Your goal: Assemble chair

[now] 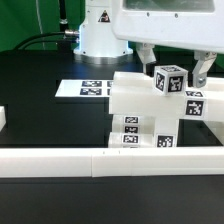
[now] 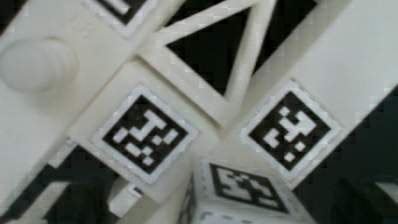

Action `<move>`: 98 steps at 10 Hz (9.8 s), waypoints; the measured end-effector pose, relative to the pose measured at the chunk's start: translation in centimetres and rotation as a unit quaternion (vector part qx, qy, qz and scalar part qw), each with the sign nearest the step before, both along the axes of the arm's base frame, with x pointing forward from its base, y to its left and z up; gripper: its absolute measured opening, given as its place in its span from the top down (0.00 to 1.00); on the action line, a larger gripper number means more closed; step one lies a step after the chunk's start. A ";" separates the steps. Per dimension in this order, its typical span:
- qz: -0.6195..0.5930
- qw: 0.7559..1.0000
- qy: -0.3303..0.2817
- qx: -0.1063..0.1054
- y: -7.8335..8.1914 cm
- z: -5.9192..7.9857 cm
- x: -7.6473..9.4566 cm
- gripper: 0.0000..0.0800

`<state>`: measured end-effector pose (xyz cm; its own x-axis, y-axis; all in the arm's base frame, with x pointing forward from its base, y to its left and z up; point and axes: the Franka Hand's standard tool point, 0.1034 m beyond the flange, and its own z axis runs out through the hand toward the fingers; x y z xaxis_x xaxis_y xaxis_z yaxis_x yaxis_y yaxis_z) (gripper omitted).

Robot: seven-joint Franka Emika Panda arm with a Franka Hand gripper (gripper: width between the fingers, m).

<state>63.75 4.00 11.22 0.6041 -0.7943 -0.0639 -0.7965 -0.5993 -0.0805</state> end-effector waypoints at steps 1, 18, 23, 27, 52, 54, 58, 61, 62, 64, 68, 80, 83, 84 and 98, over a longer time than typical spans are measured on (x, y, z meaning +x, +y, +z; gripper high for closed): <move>0.034 0.999 -0.003 -0.001 0.0 0.0 0.0 0.20; 0.476 0.878 -0.015 -0.058 -1.0 0.5 0.2 0.64; 0.189 0.980 -0.025 -0.049 -0.9 0.5 0.3 0.64; 0.031 0.998 -0.022 -0.041 -0.7 0.6 0.5 0.64; 0.404 0.911 -0.061 -0.060 -0.5 0.6 0.4 0.19; 0.434 0.896 -0.058 -0.068 -0.6 0.6 0.4 0.34; 0.434 0.896 -0.058 -0.068 -0.7 0.6 0.4 0.64; 0.355 0.931 -0.061 -0.063 -1.3 0.6 0.3 0.64; 0.318 0.944 -0.064 -0.058 -1.6 0.6 0.4 0.64; 0.238 0.968 -0.066 -0.053 -1.6 0.5 0.5 0.64; 0.242 0.967 -0.068 -0.053 -1.5 0.9 0.5 0.44; 0.351 0.927 -0.112 -0.068 3.1 0.6 -6.4 0.19; 0.351 0.927 -0.111 -0.068 3.1 0.6 -6.3 0.19; 0.342 0.930 -0.116 -0.069 3.3 0.6 -6.4 0.19; 0.347 0.918 -0.161 -0.102 9.6 -7.7 -17.2 0.19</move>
Offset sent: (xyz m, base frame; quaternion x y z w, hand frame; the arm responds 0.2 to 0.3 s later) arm -0.0020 -0.0021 0.0044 -0.0523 -0.0260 -0.3374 0.9396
